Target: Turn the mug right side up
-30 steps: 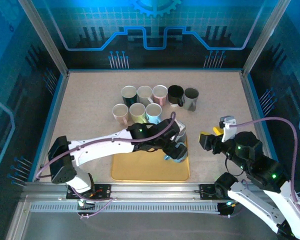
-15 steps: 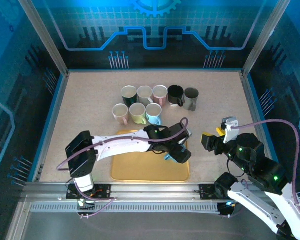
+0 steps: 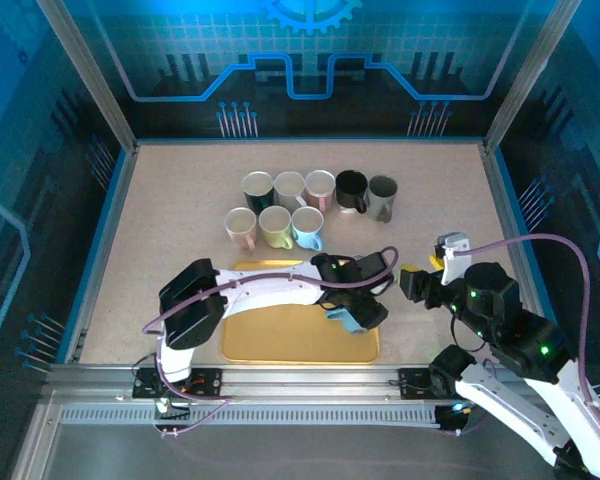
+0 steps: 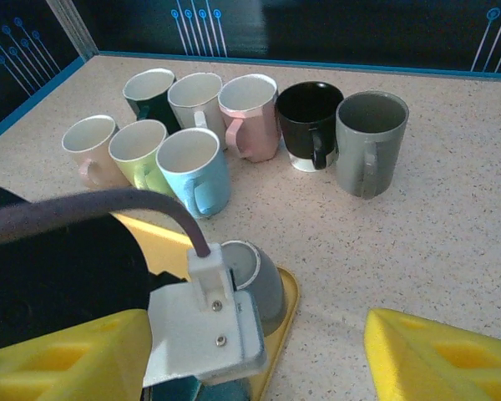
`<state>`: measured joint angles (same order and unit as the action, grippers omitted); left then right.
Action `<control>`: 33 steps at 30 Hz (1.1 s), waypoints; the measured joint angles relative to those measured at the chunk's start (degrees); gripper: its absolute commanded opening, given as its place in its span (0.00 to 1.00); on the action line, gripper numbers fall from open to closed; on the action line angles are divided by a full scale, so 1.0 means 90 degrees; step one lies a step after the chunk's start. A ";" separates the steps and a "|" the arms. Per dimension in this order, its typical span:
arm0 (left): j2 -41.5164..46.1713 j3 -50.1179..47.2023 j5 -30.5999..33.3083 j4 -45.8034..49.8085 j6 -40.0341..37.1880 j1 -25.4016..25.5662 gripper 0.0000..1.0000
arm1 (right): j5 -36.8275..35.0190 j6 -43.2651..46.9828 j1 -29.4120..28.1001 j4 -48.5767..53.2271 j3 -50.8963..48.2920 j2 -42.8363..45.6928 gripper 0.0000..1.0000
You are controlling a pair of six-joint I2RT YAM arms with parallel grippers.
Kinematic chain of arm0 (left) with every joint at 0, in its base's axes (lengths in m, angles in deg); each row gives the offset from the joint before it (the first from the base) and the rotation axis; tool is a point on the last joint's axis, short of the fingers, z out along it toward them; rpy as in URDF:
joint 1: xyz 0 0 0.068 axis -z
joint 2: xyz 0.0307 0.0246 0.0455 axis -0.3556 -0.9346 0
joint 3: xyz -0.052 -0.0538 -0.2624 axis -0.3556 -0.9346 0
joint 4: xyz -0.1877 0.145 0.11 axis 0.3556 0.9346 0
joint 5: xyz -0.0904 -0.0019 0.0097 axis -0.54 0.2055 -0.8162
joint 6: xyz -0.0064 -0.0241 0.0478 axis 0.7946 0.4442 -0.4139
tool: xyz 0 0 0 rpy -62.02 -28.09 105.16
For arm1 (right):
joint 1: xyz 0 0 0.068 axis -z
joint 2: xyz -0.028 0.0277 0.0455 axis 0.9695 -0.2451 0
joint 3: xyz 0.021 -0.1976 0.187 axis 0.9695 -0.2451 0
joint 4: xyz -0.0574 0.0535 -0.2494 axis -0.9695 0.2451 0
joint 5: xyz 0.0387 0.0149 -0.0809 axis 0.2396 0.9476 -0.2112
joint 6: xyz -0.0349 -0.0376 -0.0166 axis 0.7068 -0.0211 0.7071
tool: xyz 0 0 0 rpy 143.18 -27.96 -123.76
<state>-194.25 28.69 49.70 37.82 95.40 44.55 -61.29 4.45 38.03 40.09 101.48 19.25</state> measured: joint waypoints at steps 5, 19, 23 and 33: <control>-0.0143 0.0068 -0.0066 0.0073 -0.0036 0.0005 0.74 | 0.0000 0.0032 0.0000 -0.0002 0.0000 -0.0007 0.69; -0.0277 0.0209 -0.0036 0.0085 -0.0255 0.0005 0.37 | 0.0000 0.0078 0.0000 -0.0092 -0.0007 -0.0119 0.69; -0.0155 0.0146 -0.0036 0.0216 -0.0255 0.0005 0.30 | 0.0000 0.0078 0.0000 -0.0070 -0.0007 -0.0102 0.68; 0.2123 -0.0668 -0.0036 0.0058 0.0000 0.0005 0.21 | 0.0080 0.0051 0.0000 0.0107 0.0165 0.0002 0.68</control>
<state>-175.15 22.68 49.37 38.34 95.40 44.60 -60.57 4.90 38.03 41.05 102.97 19.27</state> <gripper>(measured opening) 0.622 0.681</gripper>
